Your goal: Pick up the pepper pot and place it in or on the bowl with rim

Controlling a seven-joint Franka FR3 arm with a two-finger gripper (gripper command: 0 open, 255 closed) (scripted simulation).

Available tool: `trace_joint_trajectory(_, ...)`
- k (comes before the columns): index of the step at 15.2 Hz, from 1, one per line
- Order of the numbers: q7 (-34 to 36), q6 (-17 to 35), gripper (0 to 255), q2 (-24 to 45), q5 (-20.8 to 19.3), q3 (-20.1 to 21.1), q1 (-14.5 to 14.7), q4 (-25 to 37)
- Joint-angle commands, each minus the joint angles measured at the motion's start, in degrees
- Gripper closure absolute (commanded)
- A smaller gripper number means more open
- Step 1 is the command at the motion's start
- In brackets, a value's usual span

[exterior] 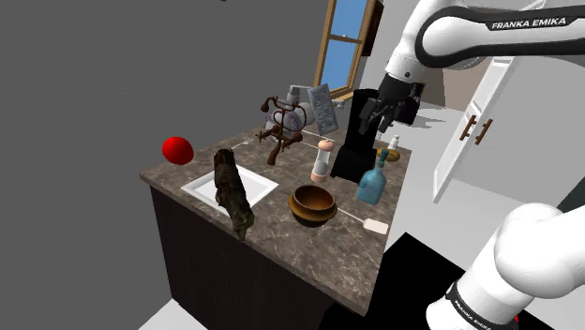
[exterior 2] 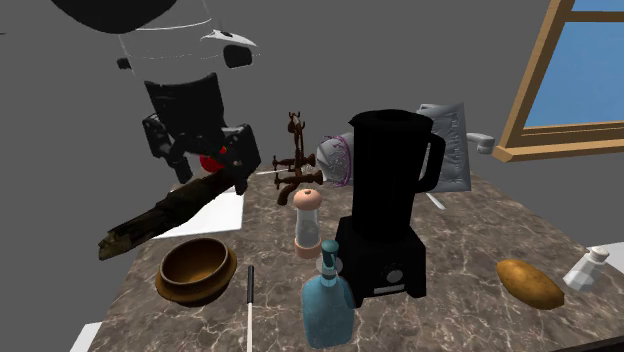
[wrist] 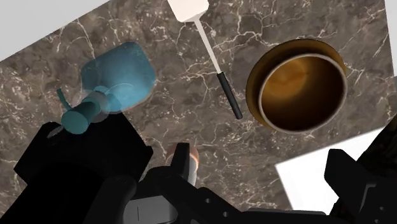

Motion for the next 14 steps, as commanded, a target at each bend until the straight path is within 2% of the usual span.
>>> trace_joint_trajectory(1,-1.2,3.7,0,3.3,0.1,-1.2,-0.3,0.1)
trace_joint_trajectory(8,-5.7,14.2,0,16.5,2.3,-5.3,-0.7,4.2)
trace_joint_trajectory(14,-10.8,20.7,0,28.9,6.8,-8.2,-0.9,10.7)
